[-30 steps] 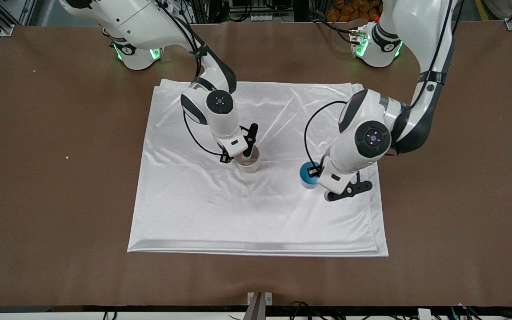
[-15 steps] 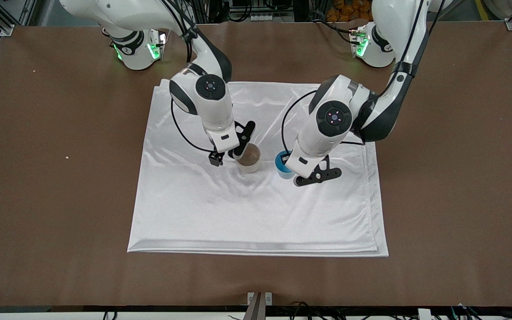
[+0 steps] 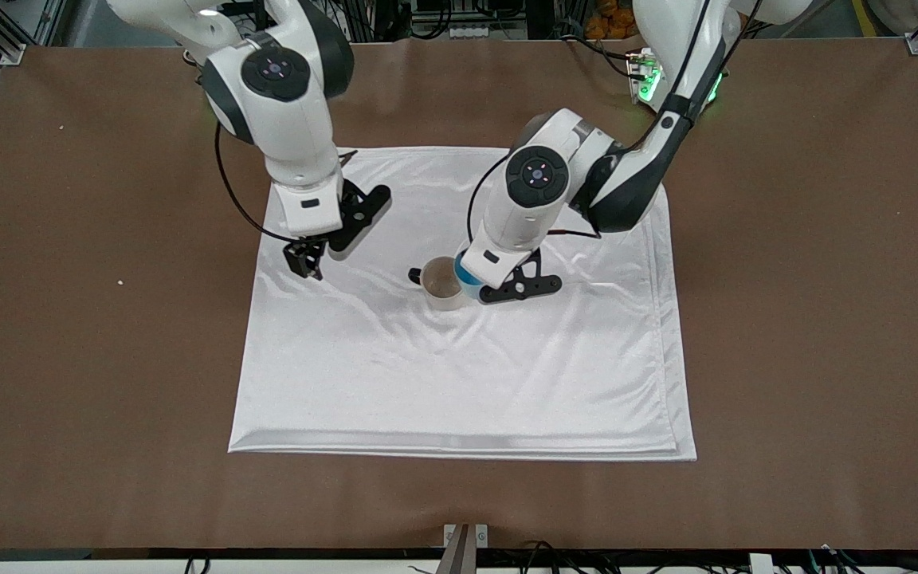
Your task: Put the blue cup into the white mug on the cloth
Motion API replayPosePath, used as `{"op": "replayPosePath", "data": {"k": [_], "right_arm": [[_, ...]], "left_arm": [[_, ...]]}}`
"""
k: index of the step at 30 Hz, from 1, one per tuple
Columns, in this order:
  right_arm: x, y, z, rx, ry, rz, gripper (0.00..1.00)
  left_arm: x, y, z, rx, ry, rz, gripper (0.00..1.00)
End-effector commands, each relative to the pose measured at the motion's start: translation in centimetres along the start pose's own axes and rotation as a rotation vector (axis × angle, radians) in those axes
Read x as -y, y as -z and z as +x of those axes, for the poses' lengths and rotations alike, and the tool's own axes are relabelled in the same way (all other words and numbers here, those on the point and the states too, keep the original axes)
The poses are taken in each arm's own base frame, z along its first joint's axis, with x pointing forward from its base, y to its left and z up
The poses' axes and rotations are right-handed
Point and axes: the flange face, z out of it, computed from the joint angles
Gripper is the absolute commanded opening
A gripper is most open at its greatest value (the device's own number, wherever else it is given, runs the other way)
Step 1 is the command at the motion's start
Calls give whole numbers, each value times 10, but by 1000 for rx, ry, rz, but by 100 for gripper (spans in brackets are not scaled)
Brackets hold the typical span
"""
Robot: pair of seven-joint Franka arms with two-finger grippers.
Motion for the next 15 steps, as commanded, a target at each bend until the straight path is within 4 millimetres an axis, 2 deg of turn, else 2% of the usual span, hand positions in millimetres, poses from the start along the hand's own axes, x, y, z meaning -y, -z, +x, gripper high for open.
{"op": "replayPosePath", "data": {"k": [1,3,8,15], "right_arm": [[-17,35,-37,9,-45,-37,88],[-27,45,-47,14,-72,-44,88],[-58,63,-79,32,-160,-57,89],[-94,67,-114,41,-285,-12,91]], "left_arm": [[-12,-18,-5,-14,0,0,0],[-20,-22,-12,-22,-15,-7,0],[-24,-28,-12,-35,-16,-24,0],[-35,-32,-22,-44,-35,-36,0]]}}
